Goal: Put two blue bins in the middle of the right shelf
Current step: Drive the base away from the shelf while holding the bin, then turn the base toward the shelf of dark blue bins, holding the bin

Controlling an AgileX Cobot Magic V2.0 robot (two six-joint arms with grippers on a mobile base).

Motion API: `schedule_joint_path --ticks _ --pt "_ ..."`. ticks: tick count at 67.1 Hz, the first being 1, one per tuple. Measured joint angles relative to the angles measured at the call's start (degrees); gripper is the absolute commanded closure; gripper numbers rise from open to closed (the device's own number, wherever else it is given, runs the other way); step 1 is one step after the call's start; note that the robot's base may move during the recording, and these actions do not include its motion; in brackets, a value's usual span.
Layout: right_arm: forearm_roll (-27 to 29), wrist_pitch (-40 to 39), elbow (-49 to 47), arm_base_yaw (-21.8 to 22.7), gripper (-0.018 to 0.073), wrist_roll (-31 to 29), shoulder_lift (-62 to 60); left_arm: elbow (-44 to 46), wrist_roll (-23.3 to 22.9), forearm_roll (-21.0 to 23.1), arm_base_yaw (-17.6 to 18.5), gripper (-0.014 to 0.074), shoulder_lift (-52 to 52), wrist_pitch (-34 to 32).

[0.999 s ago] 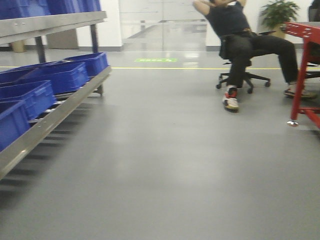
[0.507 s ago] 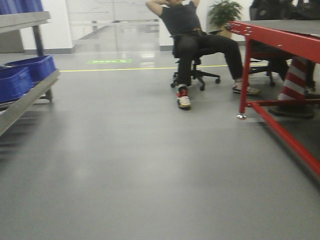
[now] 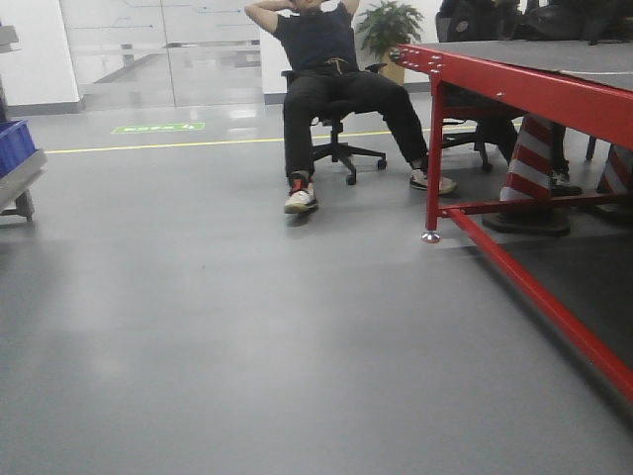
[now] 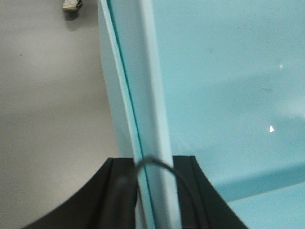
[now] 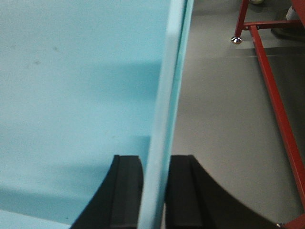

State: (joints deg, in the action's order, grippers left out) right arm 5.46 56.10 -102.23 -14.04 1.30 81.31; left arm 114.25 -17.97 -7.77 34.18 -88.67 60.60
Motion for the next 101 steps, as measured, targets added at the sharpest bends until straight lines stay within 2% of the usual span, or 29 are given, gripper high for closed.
schedule_joint_path --ticks 101 --pt "0.00 -0.35 0.00 0.00 0.0712 0.10 0.09 0.00 0.00 -1.05 0.00 0.0707 0.00 -0.08"
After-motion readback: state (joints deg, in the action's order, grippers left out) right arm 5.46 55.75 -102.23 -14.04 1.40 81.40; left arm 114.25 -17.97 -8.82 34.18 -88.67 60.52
